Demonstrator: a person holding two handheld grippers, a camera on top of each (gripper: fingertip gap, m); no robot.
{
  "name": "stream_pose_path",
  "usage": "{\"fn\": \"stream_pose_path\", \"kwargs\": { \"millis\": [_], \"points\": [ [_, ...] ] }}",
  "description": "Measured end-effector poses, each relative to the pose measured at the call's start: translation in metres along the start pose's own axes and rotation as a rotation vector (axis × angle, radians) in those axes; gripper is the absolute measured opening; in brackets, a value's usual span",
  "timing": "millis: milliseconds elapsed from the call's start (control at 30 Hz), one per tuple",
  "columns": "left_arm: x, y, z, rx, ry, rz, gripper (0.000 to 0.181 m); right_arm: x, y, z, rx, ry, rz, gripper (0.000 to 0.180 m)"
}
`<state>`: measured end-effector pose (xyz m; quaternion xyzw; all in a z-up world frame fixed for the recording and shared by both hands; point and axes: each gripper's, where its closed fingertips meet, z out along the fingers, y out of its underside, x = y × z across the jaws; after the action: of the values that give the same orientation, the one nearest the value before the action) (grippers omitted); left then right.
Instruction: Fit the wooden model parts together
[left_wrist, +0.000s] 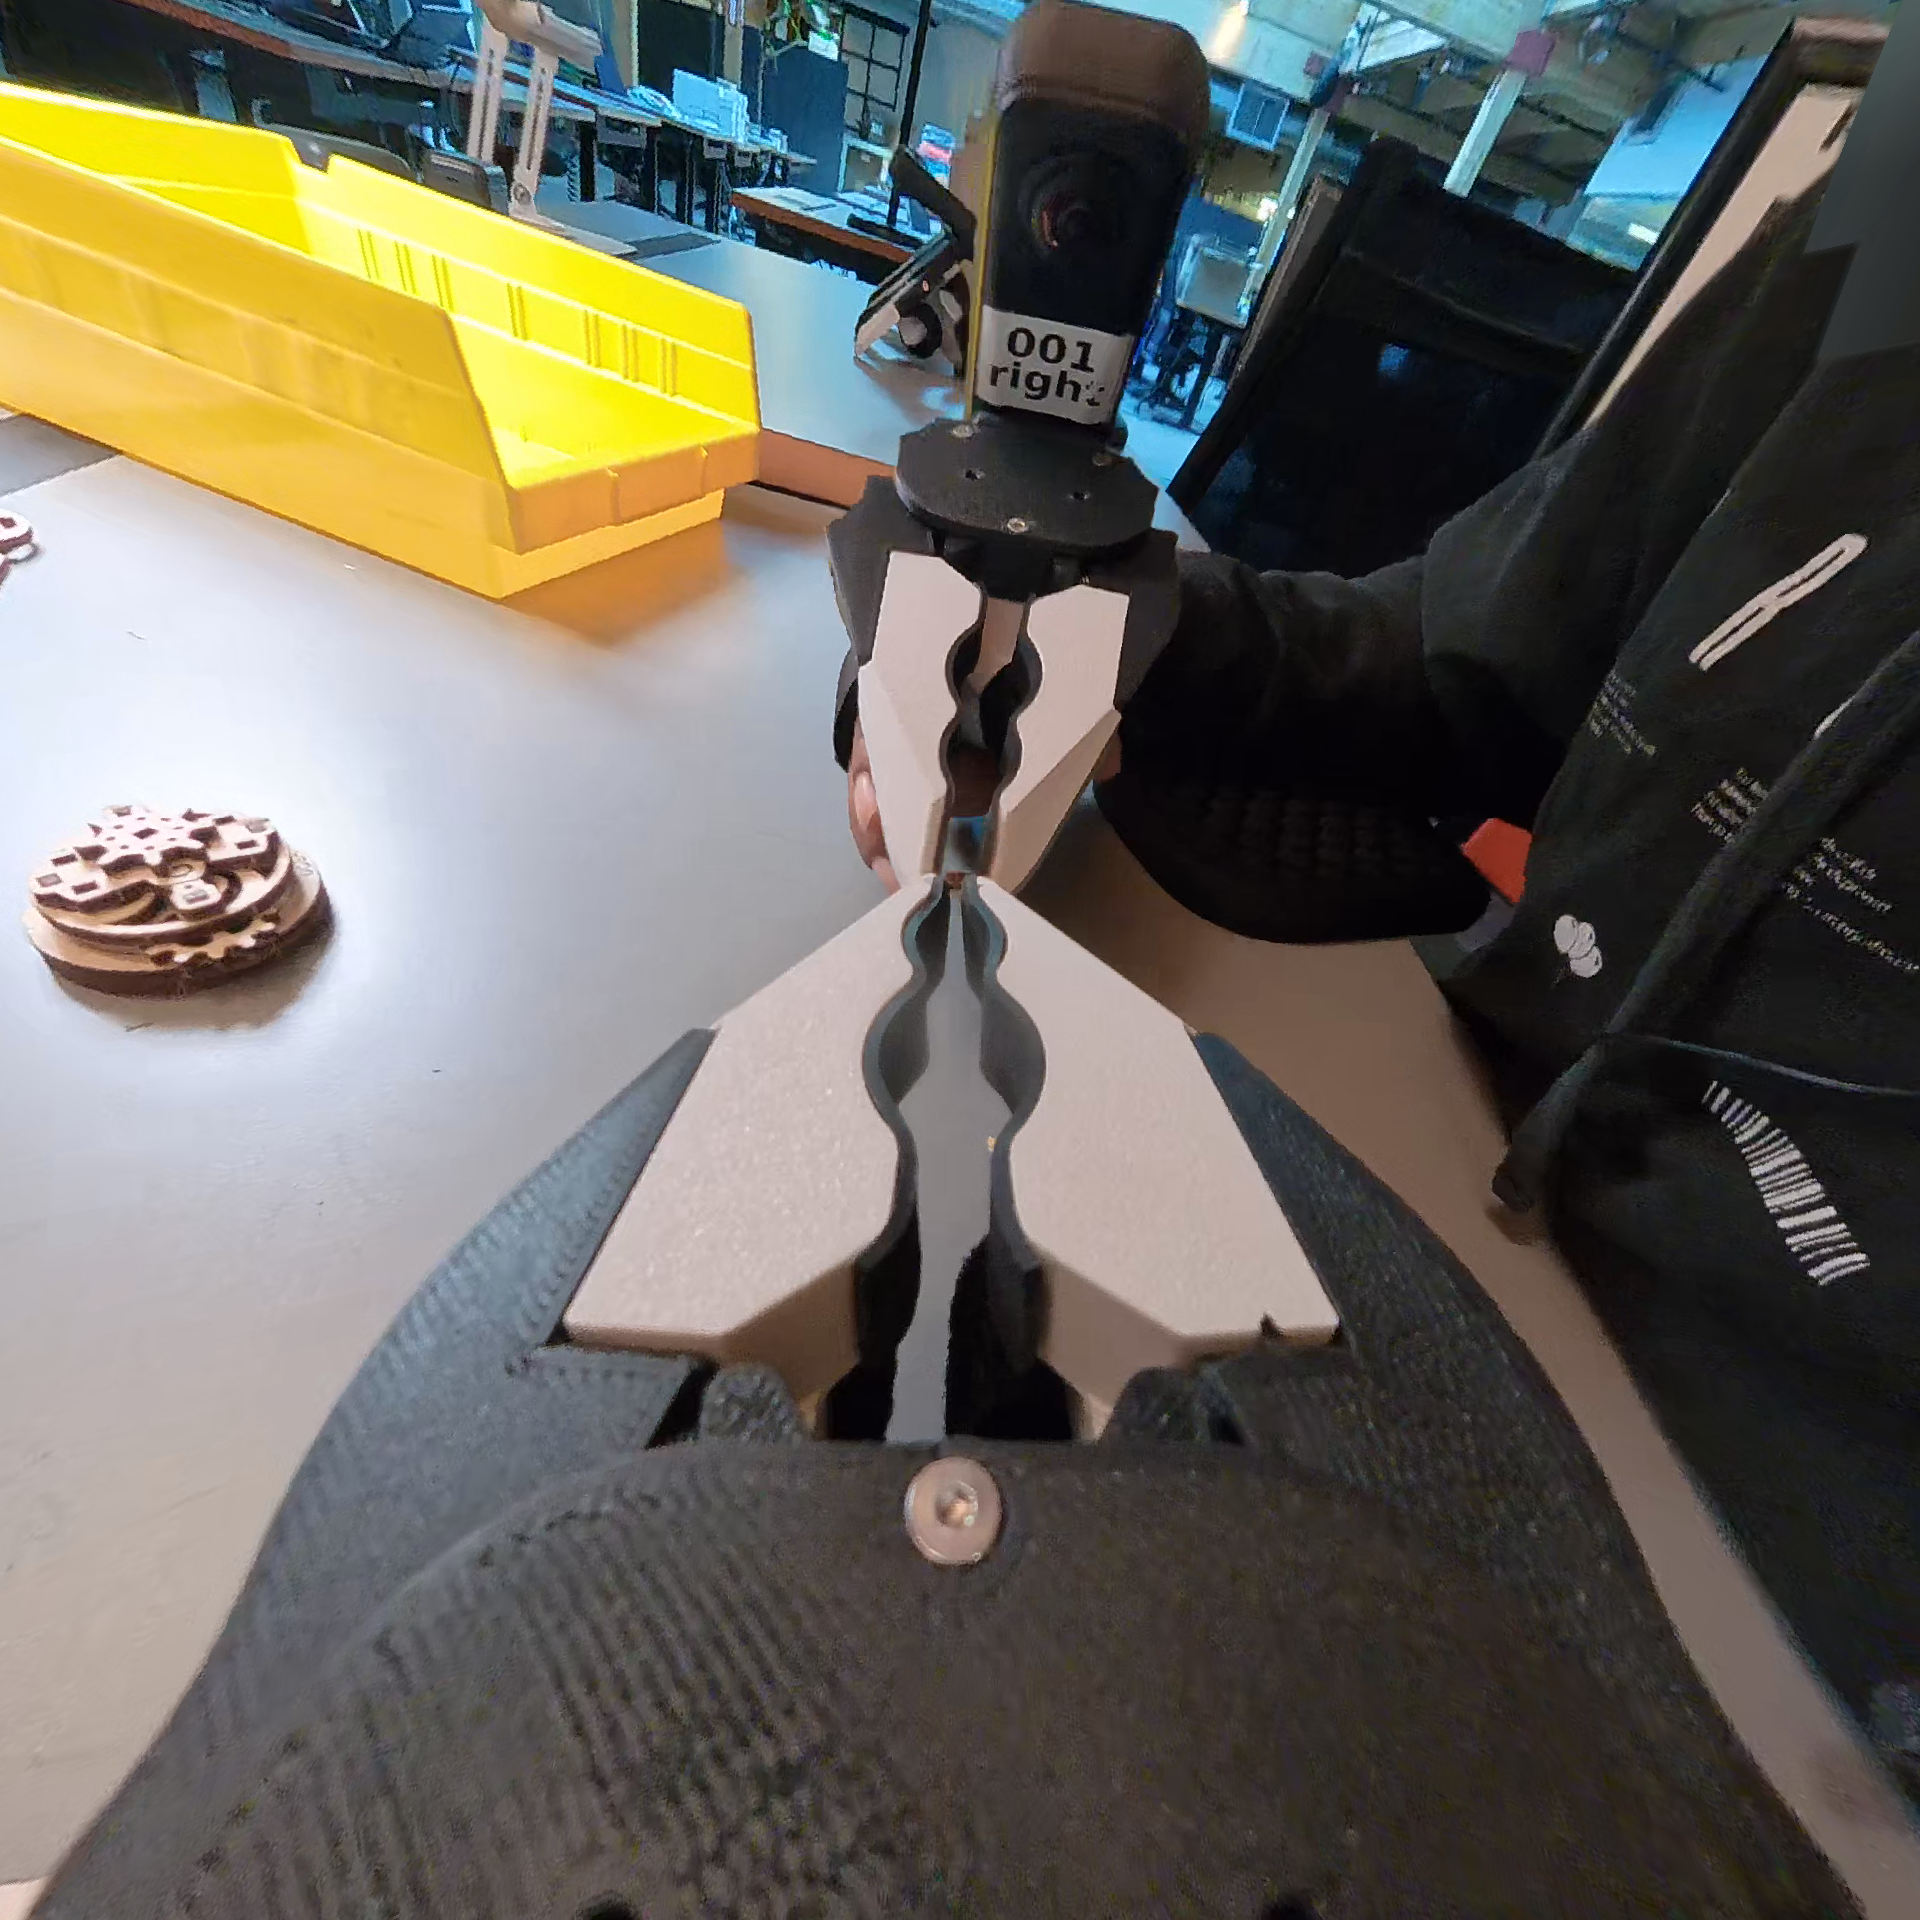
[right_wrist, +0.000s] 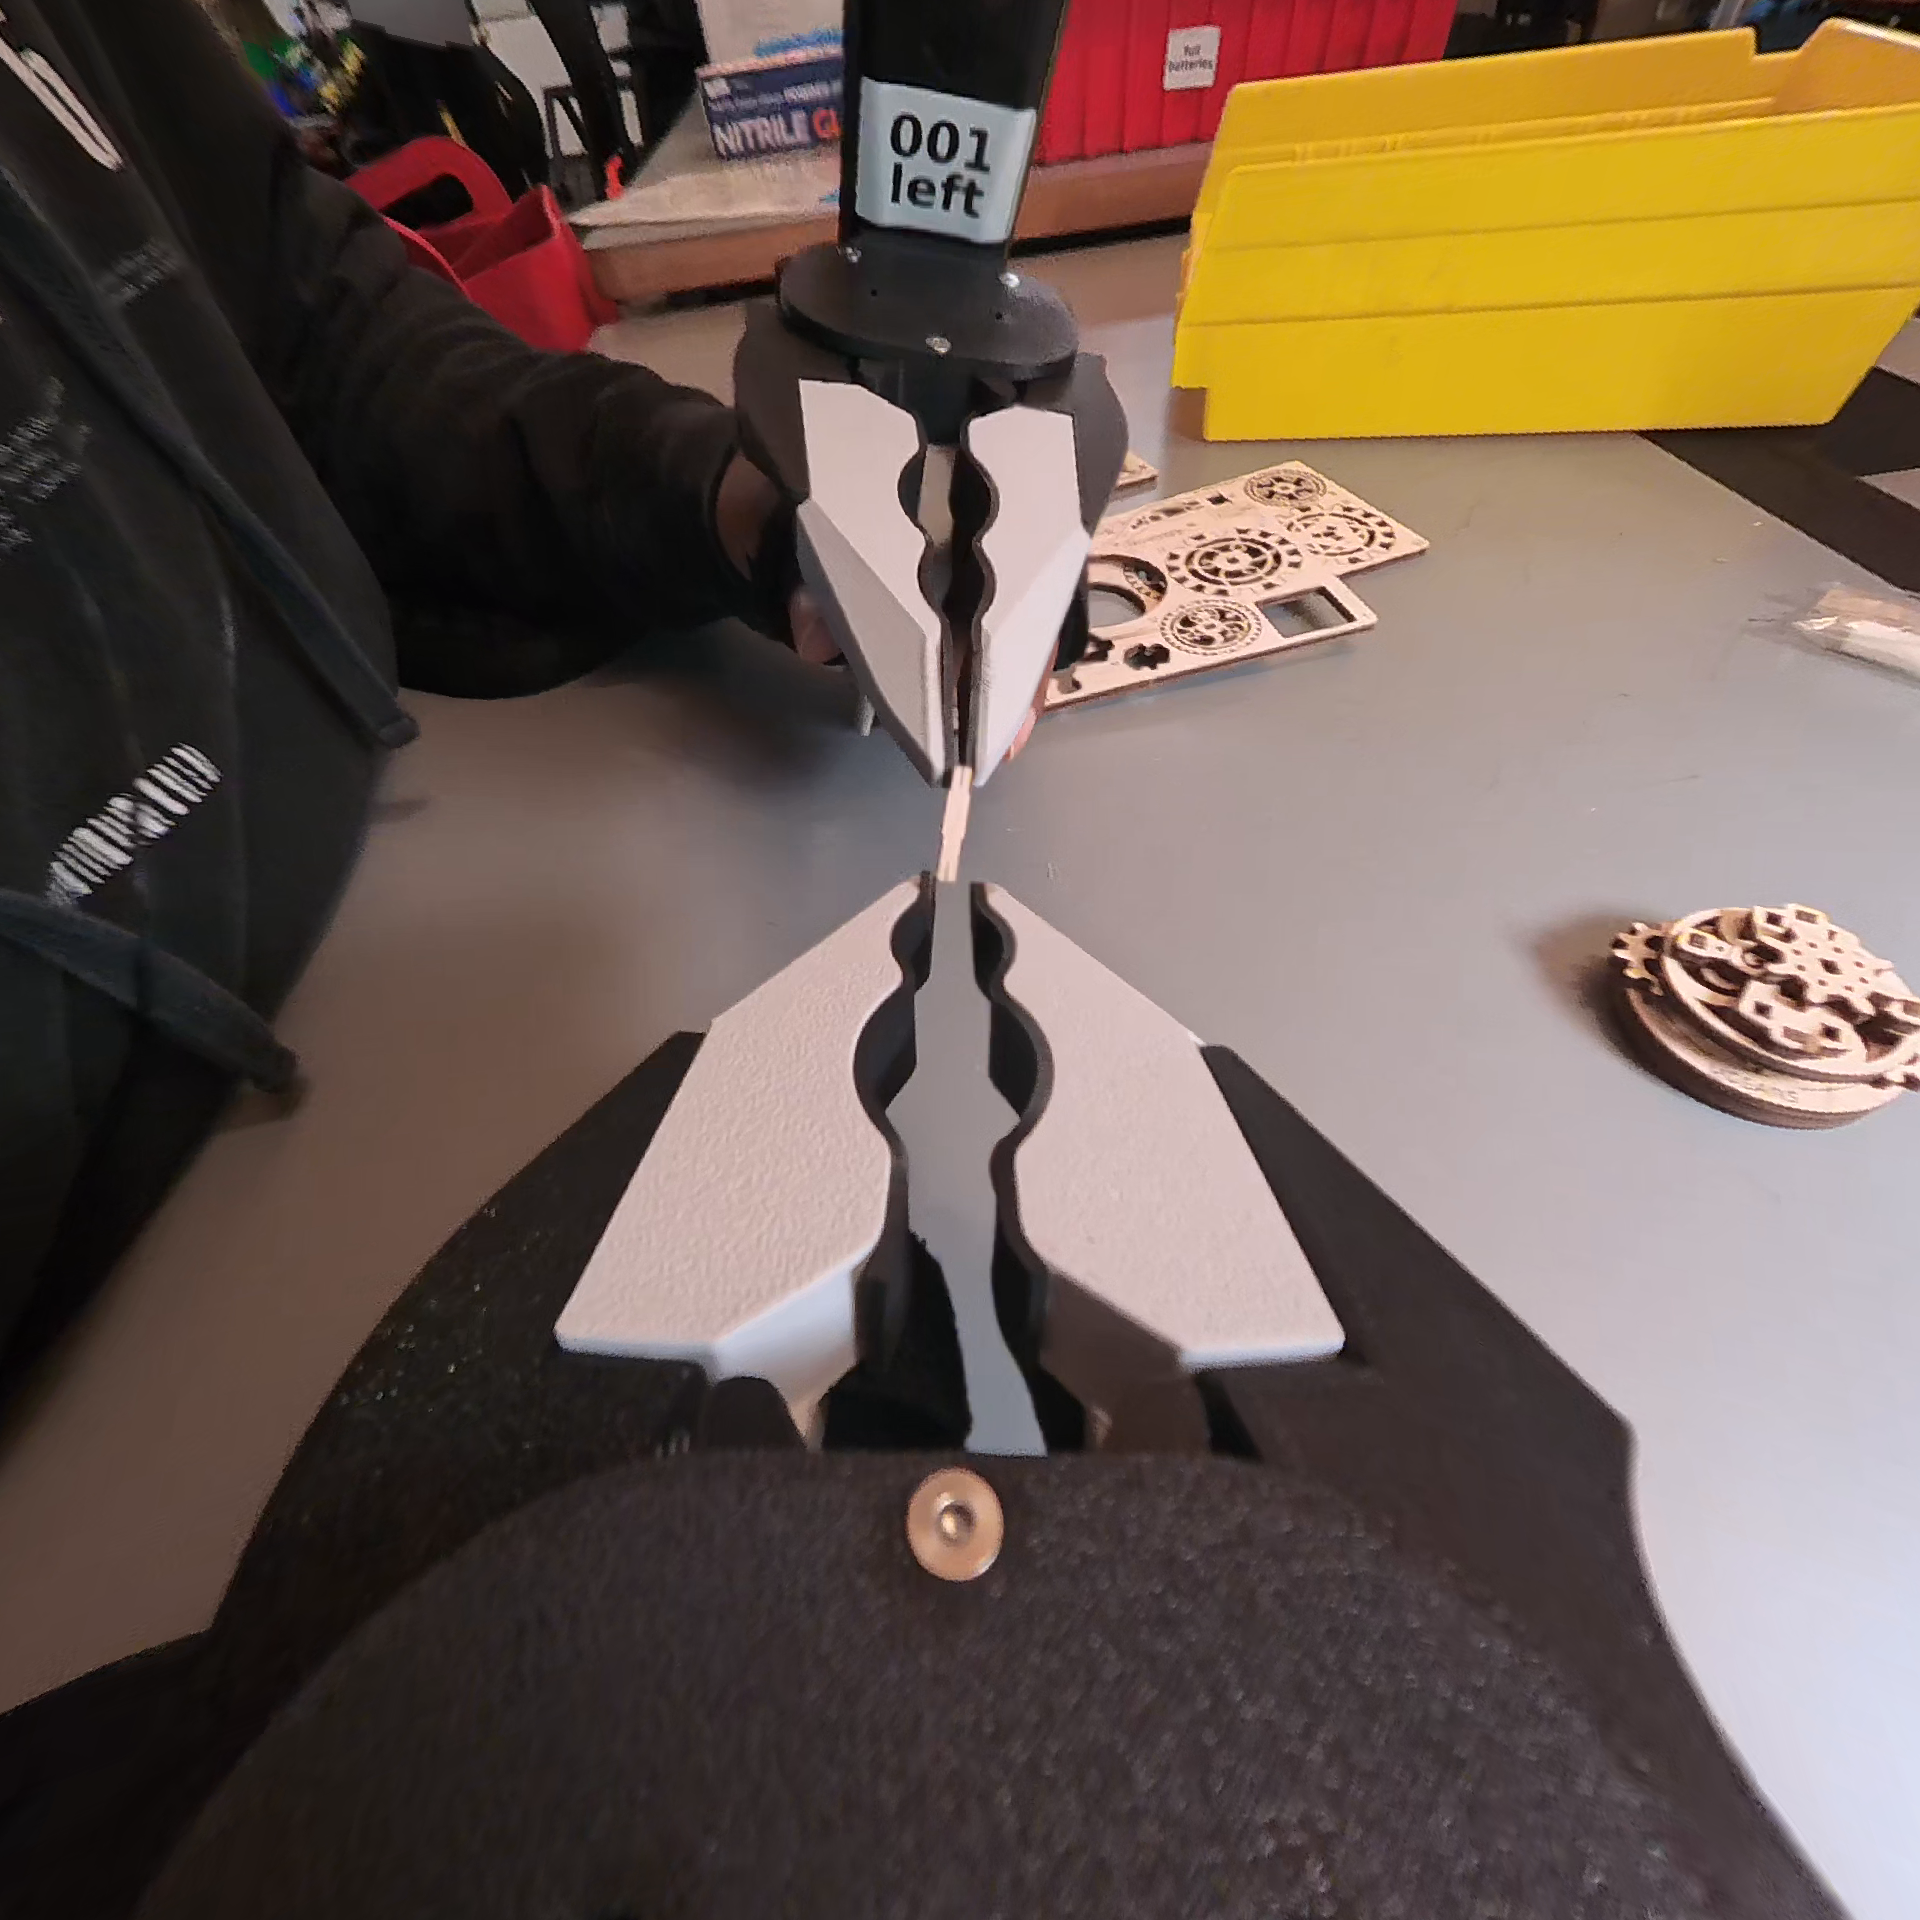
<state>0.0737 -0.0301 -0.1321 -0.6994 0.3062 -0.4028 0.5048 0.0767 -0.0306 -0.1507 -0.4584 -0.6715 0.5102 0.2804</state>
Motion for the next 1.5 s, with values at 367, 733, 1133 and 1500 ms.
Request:
{"fn": "stream_pose_path", "kwargs": {
  "millis": [367,733,1133,1500],
  "points": [
    [-0.004,-0.001,0.005,-0.034,-0.01,0.032,0.0,0.006,-0.012,-0.004,-0.08,0.112,-0.105,0.008],
    [0.001,-0.001,0.012,-0.045,-0.005,0.06,0.0,0.004,-0.006,-0.002,-0.098,0.114,-0.113,0.004],
    [0.004,-0.016,0.008,0.05,0.058,-0.054,0.016,0.004,-0.046,-0.017,0.235,0.069,0.005,0.002],
    [0.014,-0.05,0.011,0.203,0.073,-0.084,0.001,0.0,-0.073,-0.025,0.476,-0.043,0.159,0.002]
  ]
}}
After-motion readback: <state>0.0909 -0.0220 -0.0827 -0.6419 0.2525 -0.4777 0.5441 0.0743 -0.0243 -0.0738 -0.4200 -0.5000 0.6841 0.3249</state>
